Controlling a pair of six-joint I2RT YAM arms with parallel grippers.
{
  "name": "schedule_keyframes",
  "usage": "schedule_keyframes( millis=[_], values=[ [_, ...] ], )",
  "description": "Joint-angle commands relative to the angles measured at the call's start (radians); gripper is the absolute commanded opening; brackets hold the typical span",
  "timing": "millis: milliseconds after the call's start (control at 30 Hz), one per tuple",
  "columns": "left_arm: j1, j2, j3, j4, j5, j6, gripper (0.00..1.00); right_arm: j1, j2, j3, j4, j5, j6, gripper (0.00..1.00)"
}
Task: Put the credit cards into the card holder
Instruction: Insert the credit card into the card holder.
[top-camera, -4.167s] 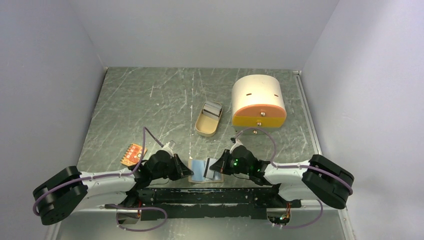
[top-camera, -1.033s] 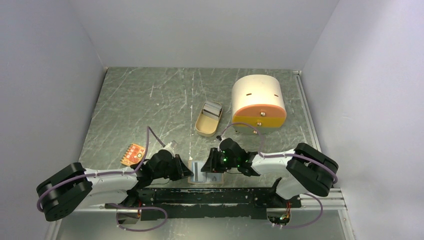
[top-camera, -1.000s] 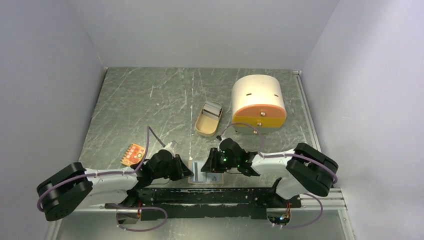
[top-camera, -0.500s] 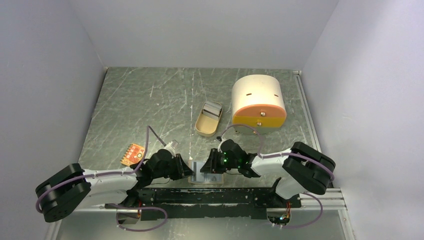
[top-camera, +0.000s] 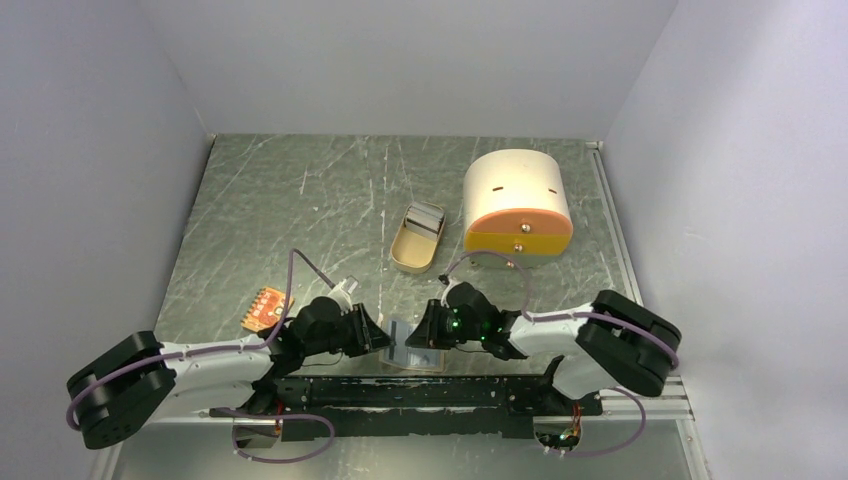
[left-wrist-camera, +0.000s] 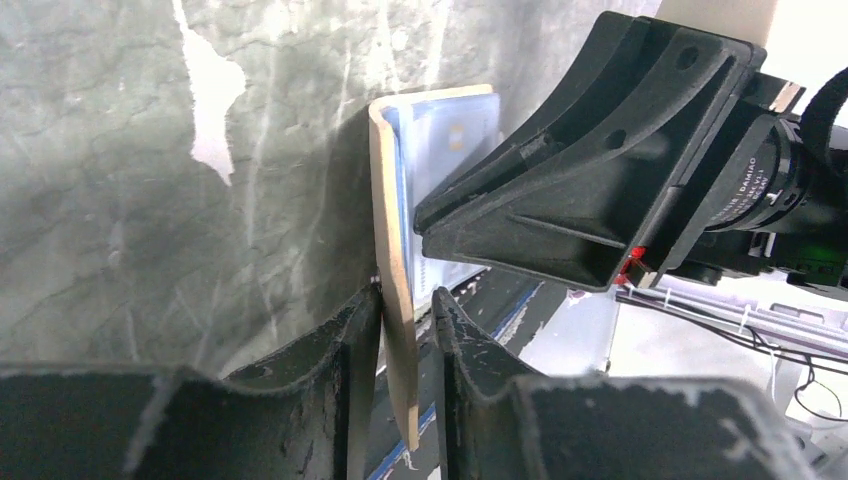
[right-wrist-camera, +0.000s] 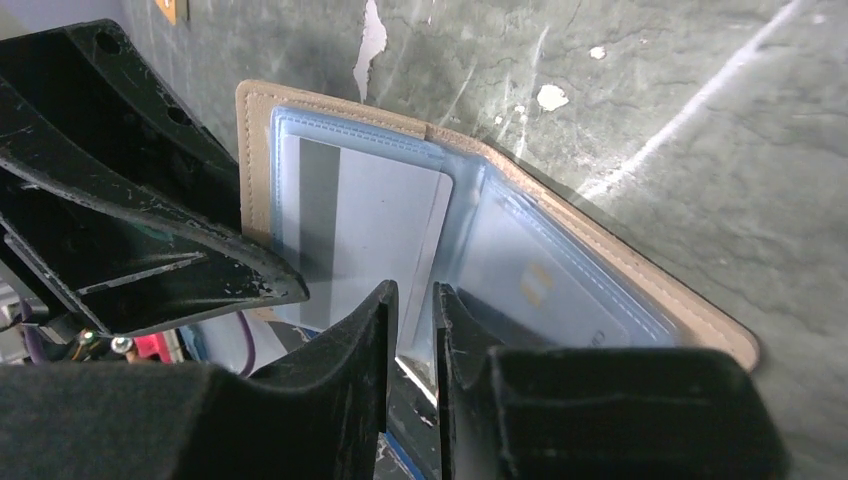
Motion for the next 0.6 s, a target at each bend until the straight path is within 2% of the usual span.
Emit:
schedule_keyframes(
  millis=[0, 200, 567],
  values=[
    [0.001, -0.024, 0.003, 0.060, 0.023, 0.018, 0.31, 0.005, -0.100, 0.038, -0.191, 0.106, -0.094, 0.23],
    [0.000, -0.017, -0.004, 0.097, 0.031, 0.017, 0.30, 0.005, -0.150, 0.043, -0.264, 0.159, -0.129, 0.21],
    [-0.011, -0.016, -0.012, 0.174, 0.043, 0.027, 0.29, 0.005, -0.111, 0.022, -0.226, 0.159, -0.135, 0.18]
  ],
)
